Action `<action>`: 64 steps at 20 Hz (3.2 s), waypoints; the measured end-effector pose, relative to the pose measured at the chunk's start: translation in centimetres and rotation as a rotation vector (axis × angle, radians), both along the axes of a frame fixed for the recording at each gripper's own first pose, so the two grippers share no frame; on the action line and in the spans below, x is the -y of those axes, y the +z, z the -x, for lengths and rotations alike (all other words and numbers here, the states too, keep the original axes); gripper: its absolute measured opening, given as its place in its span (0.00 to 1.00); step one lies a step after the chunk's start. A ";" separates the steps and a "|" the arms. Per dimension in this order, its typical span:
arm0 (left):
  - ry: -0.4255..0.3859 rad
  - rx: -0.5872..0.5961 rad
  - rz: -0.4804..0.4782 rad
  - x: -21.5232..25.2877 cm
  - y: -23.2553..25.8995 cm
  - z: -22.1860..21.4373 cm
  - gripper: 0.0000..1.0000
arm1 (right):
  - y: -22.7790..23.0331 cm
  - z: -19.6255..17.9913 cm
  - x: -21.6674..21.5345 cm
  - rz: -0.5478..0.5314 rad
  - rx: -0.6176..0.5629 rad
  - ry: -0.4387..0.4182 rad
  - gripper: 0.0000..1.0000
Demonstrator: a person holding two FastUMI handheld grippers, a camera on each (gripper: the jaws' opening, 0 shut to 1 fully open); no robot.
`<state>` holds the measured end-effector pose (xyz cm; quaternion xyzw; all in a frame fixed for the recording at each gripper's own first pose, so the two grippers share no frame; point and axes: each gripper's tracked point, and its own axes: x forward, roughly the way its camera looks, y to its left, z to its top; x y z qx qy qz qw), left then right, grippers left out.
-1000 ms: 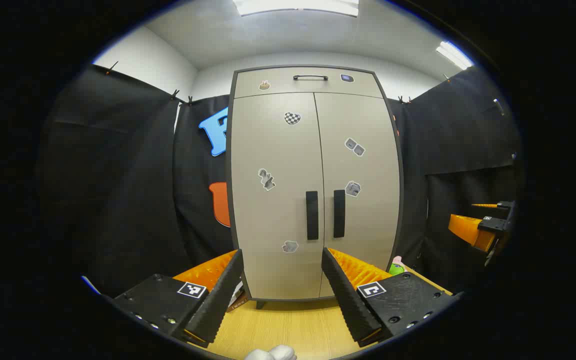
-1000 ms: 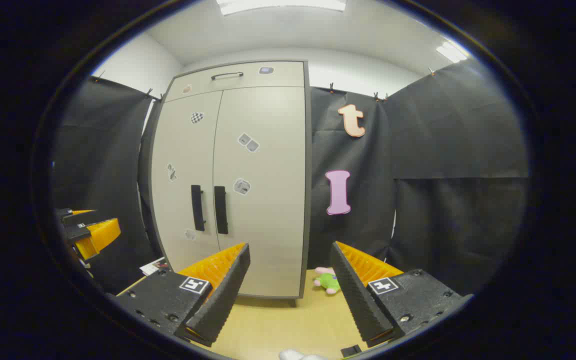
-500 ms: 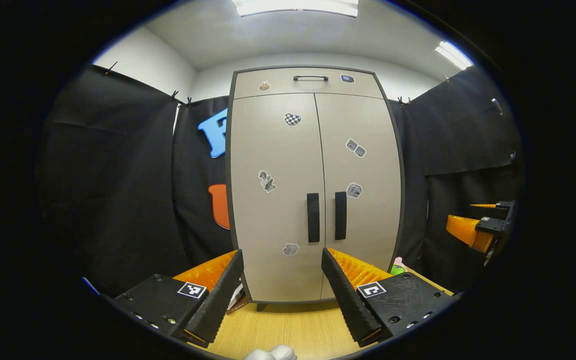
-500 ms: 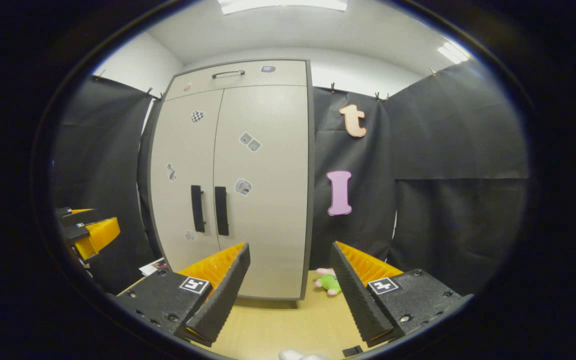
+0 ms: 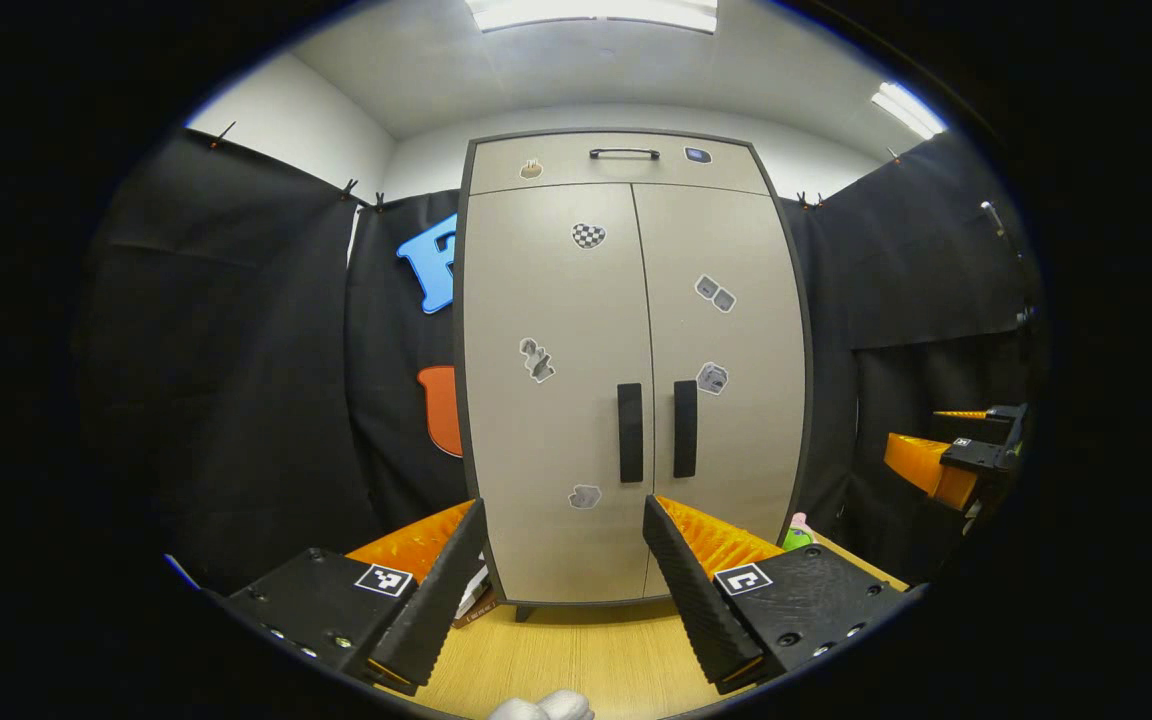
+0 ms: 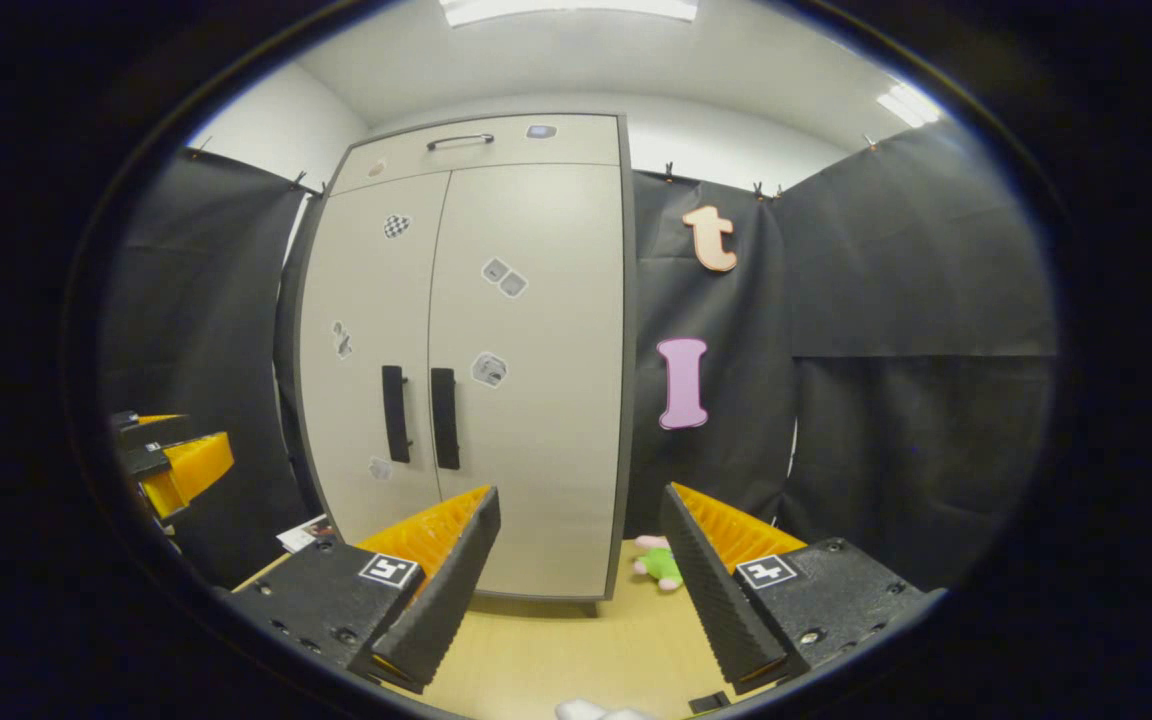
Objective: Open the right door of the double-door shoe cabinet with the right hand, and open the left door with the left hand.
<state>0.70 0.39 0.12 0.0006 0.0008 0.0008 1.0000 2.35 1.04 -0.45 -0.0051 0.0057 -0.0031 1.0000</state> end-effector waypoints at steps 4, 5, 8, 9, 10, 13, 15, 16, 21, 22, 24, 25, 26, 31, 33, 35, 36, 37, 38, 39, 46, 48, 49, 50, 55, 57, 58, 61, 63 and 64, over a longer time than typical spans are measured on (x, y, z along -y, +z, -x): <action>0.013 -0.006 0.002 -0.4 -0.2 0.5 0.94 | -0.2 -2.3 -1.9 0.009 0.002 0.014 1.00; 0.023 -0.012 0.000 -0.9 -0.4 1.0 0.94 | -0.2 -3.1 -2.6 0.020 0.005 0.021 1.00; 0.049 -0.022 -0.011 -1.9 -0.9 1.9 0.95 | 0.1 -6.0 -5.6 0.030 0.022 0.058 1.00; 0.057 -0.026 -0.008 -2.2 -1.0 2.2 0.96 | 0.1 -7.1 -6.6 0.031 0.016 0.069 1.00; 0.065 -0.030 -0.006 -2.5 -1.1 2.4 0.96 | 0.2 -8.3 -7.7 0.024 0.019 0.082 1.00; 0.089 -0.040 -0.001 -3.1 -1.5 3.2 0.96 | 0.5 -11.9 -10.7 0.005 0.018 0.110 1.00; 0.100 -0.045 -0.004 -3.2 -1.8 3.7 0.96 | 0.3 -14.4 -12.4 -0.003 0.002 0.122 1.00; 0.104 -0.048 -0.007 -3.3 -1.8 3.9 0.96 | 0.3 -15.6 -13.1 -0.014 -0.004 0.122 1.00; 0.127 -0.060 0.000 -3.3 -1.9 4.4 0.96 | -0.7 -21.0 -15.6 -0.026 -0.050 0.117 0.98; 0.133 -0.062 0.001 -3.5 -2.0 4.4 0.96 | -0.7 -21.9 -15.9 -0.033 -0.054 0.114 0.98; 0.144 -0.067 -0.002 -3.7 -2.0 4.5 0.96 | -1.0 -23.1 -16.0 -0.042 -0.073 0.103 0.93; 0.150 -0.068 -0.002 -3.9 -2.0 4.6 0.96 | -1.1 -23.5 -16.0 -0.054 -0.080 0.103 0.92; 0.155 -0.069 0.000 -4.0 -2.0 4.6 0.96 | -1.1 -23.8 -16.1 -0.065 -0.090 0.106 0.89; 0.174 -0.076 0.004 -4.6 -2.5 4.8 0.96 | -1.1 -24.4 -17.0 -0.063 -0.104 0.141 0.58; 0.177 -0.081 0.006 -4.7 -2.6 4.9 0.96 | -1.5 -24.7 -17.3 -0.064 -0.117 0.142 0.43; 0.182 -0.078 0.008 -5.0 -2.6 5.0 0.96 | -1.5 -24.8 -17.0 -0.061 -0.113 0.124 0.44; 0.185 -0.077 0.010 -5.1 -2.6 5.2 0.96 | -1.6 -24.6 -16.9 -0.062 -0.112 0.118 0.42; 0.185 -0.074 0.012 -5.1 -2.6 5.2 0.96 | -1.6 -24.8 -16.9 -0.059 -0.112 0.115 0.37; 0.186 -0.075 0.013 -5.2 -2.6 5.3 0.96 | -1.6 -24.8 -16.9 -0.043 -0.113 0.113 0.35; 0.185 -0.078 0.015 -5.3 -2.8 5.4 0.96 | -1.6 -24.6 -16.9 -0.035 -0.117 0.113 0.34; 0.176 -0.064 0.026 -5.8 -2.7 6.4 0.96 | -1.7 -23.9 -16.4 -0.032 -0.124 0.149 0.27; 0.173 -0.060 0.028 -6.0 -2.7 6.6 0.96 | -1.7 -23.7 -16.2 -0.032 -0.121 0.160 0.26; 0.171 -0.059 0.031 -6.0 -2.8 6.8 0.96 | -1.7 -23.5 -16.1 -0.026 -0.119 0.164 0.25; 0.167 -0.057 0.035 -6.0 -2.8 7.0 0.95 | -1.7 -23.4 -15.9 -0.023 -0.118 0.165 0.26; 0.150 -0.053 0.043 -6.1 -3.1 7.5 0.96 | -1.8 -22.5 -15.0 -0.036 -0.120 0.175 0.25; 0.141 -0.053 0.045 -6.0 -3.2 7.7 0.96 | -1.8 -22.2 -14.6 -0.037 -0.120 0.174 0.25; 0.135 -0.053 0.047 -6.0 -3.3 7.8 0.96 | -1.8 -22.1 -14.5 -0.040 -0.120 0.174 0.25; 0.118 -0.052 0.049 -5.9 -3.5 8.1 0.96 | -1.8 -21.6 -13.8 -0.043 -0.120 0.170 0.24; 0.102 -0.052 0.052 -5.6 -3.6 8.4 0.96 | -1.8 -21.4 -13.4 -0.047 -0.117 0.162 0.23; 0.094 -0.051 0.054 -5.4 -3.7 8.5 0.96 | -1.7 -21.2 -13.1 -0.050 -0.116 0.156 0.23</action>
